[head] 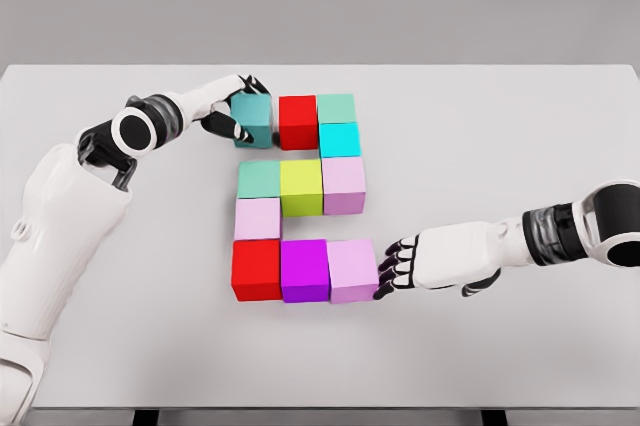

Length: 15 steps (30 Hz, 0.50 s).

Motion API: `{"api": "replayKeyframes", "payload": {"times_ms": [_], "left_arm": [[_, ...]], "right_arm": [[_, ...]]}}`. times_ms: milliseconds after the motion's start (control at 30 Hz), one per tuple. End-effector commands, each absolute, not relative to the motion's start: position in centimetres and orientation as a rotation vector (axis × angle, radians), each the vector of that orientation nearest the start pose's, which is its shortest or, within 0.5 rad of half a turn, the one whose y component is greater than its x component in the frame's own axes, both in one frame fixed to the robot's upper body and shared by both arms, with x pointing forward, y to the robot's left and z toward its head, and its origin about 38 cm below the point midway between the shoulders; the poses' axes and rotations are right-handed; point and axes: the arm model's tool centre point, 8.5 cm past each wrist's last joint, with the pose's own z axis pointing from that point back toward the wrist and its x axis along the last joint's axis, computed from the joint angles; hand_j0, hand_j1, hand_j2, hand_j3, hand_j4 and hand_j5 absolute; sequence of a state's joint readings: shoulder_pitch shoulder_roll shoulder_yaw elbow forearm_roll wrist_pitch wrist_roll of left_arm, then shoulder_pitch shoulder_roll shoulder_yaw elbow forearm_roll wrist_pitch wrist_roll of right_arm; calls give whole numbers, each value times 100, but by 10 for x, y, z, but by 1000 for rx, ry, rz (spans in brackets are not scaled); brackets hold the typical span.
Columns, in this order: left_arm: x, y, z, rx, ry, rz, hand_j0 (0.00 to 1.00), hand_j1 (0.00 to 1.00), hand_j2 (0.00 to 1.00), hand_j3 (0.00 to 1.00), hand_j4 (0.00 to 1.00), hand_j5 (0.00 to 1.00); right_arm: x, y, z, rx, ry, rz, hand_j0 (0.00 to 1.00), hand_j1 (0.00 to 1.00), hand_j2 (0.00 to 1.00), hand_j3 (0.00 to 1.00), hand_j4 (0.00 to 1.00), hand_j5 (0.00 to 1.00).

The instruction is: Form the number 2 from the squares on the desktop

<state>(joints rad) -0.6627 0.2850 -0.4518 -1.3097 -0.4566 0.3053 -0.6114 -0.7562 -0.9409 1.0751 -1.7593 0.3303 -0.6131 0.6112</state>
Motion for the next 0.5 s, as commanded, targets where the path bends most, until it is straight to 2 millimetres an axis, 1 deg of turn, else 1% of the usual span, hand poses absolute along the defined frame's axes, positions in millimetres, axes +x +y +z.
{"api": "replayKeyframes", "payload": {"times_ms": [0, 67, 167, 233, 333, 400, 433, 467], "left_arm": [[510, 197, 175, 292, -1172, -1234, 69, 69, 69, 69, 69, 69], [510, 196, 175, 291, -1173, -1235, 72, 72, 72, 72, 72, 72], [510, 196, 175, 296, -1174, -1239, 81, 81, 81, 81, 81, 81], [510, 197, 176, 298, -1174, -1238, 83, 83, 83, 83, 83, 83], [510, 198, 176, 300, -1175, -1236, 87, 87, 87, 87, 87, 87], [511, 199, 176, 299, -1174, -1232, 88, 88, 88, 88, 88, 88], [511, 199, 177, 300, -1176, -1231, 88, 88, 88, 88, 88, 88], [511, 199, 177, 301, -1176, -1229, 88, 88, 88, 88, 88, 88]], "right_arm": [[343, -230, 171, -64, 1486, -3107, 100, 100, 100, 100, 100, 100], [343, -234, 171, -57, 1479, -3117, 100, 100, 100, 100, 100, 100], [343, -237, 171, -50, 1472, -3127, 100, 100, 100, 100, 100, 100], [343, -241, 172, -41, 1463, -3138, 100, 100, 100, 100, 100, 100], [343, -260, 175, 5, 1426, -3186, 100, 100, 100, 100, 100, 100], [349, -281, 192, 112, 1399, -3219, 100, 100, 100, 100, 100, 100], [357, -297, 213, 229, 1414, -3226, 100, 100, 100, 100, 100, 100], [361, -306, 228, 306, 1438, -3220, 100, 100, 100, 100, 100, 100]]}}
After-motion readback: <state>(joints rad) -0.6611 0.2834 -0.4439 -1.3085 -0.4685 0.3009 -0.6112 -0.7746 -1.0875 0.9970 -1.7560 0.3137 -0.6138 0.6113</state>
